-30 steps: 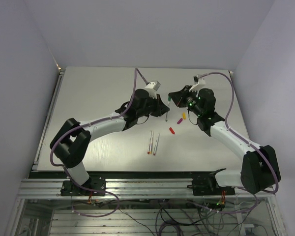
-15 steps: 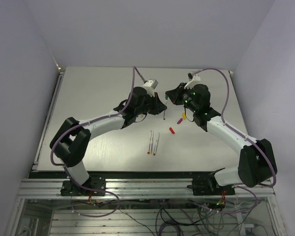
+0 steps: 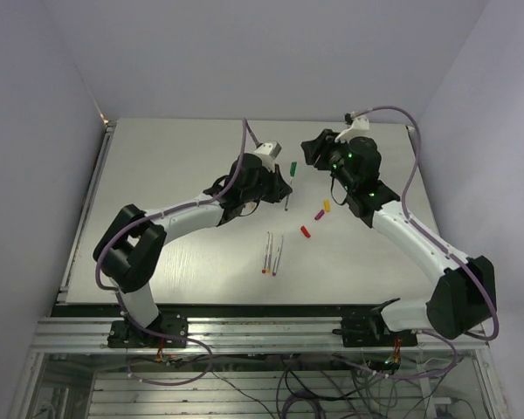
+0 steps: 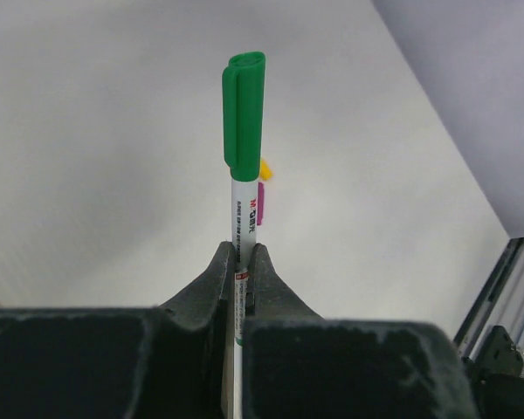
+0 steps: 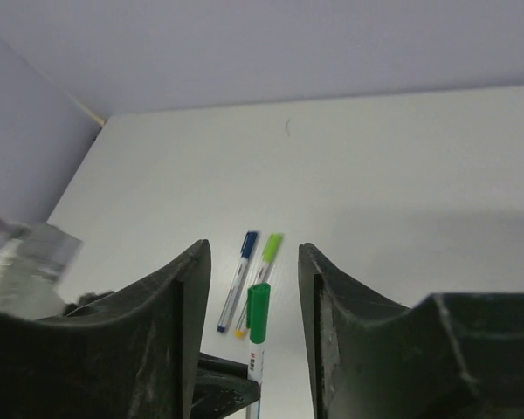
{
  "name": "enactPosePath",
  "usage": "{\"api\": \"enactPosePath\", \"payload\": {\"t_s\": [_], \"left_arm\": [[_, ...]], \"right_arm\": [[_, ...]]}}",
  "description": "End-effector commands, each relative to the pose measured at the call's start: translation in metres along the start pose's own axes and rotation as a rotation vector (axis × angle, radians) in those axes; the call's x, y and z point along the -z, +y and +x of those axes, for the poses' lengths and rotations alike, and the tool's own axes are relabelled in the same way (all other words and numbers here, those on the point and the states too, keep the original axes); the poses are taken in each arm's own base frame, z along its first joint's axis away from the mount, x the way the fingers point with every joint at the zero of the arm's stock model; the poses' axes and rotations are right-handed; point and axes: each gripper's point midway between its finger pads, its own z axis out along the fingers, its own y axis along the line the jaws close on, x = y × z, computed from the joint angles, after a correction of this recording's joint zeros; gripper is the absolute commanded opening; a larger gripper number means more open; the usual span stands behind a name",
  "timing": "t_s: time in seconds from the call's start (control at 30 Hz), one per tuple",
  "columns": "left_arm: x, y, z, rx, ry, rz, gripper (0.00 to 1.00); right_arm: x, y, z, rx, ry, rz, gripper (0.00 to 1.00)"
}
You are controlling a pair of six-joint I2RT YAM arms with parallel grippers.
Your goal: Insert the pens into the pen caps
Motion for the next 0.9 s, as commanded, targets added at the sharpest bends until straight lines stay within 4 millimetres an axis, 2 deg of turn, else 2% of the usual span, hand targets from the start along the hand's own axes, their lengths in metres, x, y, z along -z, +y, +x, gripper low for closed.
{"api": "enactPosePath", "payload": {"t_s": [0.0,0.07,0.2,0.4,0.43,0.57,0.7,0.87], "left_arm": [[-0.012,0.016,-0.001,-0.031,0.014,-0.078,0.07],[-0.016,0.023,0.001,-0.027,0.025,-0.113,0.07],[-0.028,0.044,-0.001,-0.041,0.048,-0.227,0.07],[-0.045,0.102,0.004,-0.046,0.124,-0.492,0.07],[-0.045,0.113,0.012,-0.040,0.151,-0.528,0.07],[-0.046,0.145,0.021,-0.012,0.190,-0.633,0.07],[-0.047,0.166,0.033,0.005,0.238,-0.696,0.07],[-0.049,0.174,0.040,-0.002,0.258,-0.698,0.08]], "right_arm": [[0.022,-0.009,-0.050,0.036,-0.163,0.079,0.45],[0.030,-0.016,-0.052,0.034,-0.183,0.116,0.47],[0.043,-0.039,-0.027,0.018,-0.140,0.201,0.48],[0.054,-0.051,0.005,-0.016,-0.056,0.236,0.47],[0.056,-0.052,0.009,-0.023,-0.049,0.235,0.47],[0.061,-0.056,0.017,-0.041,-0.032,0.248,0.46],[0.063,-0.057,0.023,-0.048,-0.015,0.251,0.45],[0.064,-0.058,0.032,-0.058,0.014,0.252,0.44]]}}
